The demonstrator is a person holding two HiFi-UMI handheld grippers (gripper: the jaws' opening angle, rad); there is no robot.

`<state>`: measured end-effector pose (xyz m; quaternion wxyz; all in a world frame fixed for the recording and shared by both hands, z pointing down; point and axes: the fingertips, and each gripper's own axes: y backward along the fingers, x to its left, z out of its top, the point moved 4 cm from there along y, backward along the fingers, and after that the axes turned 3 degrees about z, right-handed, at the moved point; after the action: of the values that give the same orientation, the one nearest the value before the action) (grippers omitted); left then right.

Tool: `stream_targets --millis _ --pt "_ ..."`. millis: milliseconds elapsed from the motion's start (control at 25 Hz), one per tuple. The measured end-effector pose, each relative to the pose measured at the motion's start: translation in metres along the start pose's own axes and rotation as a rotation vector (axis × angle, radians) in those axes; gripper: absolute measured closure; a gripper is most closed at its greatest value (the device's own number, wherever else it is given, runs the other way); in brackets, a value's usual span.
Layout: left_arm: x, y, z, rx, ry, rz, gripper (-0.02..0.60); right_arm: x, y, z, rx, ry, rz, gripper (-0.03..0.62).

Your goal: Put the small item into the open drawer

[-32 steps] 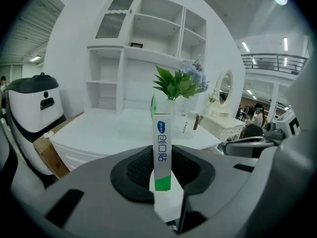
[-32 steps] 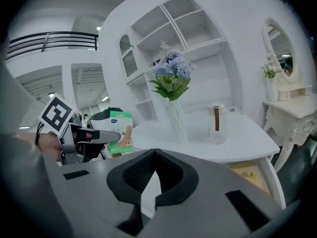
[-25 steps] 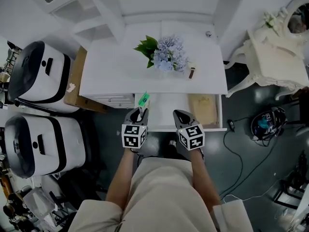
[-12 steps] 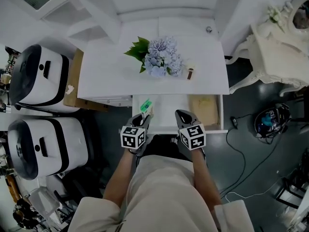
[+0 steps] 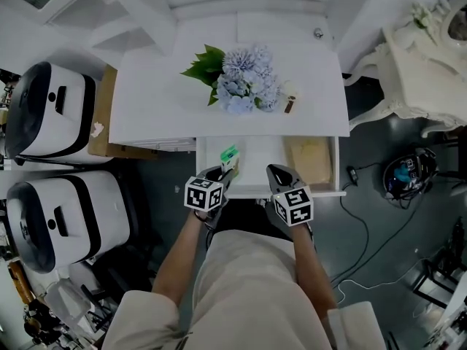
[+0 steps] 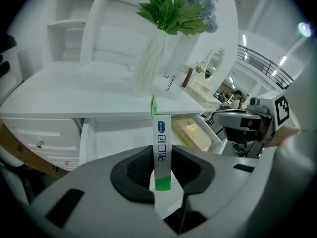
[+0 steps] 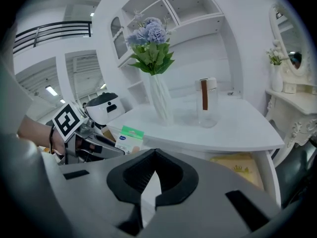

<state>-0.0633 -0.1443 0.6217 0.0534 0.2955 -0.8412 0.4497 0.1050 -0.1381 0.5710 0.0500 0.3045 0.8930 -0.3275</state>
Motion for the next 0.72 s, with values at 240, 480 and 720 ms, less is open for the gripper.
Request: stream_targets --millis 240,480,720 --pt "0.003 -0.023 -0.006 0.057 0.027 -0.074 0.480 -0.003 -0.007 -0.011 0.020 -0.019 -0.006 0.569" --pt "0.009 -0.042 -0.013 0.112 0.050 -0.117 0.479 -0.004 -0.016 -0.021 0.041 -0.035 -0.009 0.569" --pt "0.015 -0.062 -0.011 0.156 0.124 -0.150 0.479 -0.003 -0.018 -0.023 0.049 -0.044 -0.003 0.569"
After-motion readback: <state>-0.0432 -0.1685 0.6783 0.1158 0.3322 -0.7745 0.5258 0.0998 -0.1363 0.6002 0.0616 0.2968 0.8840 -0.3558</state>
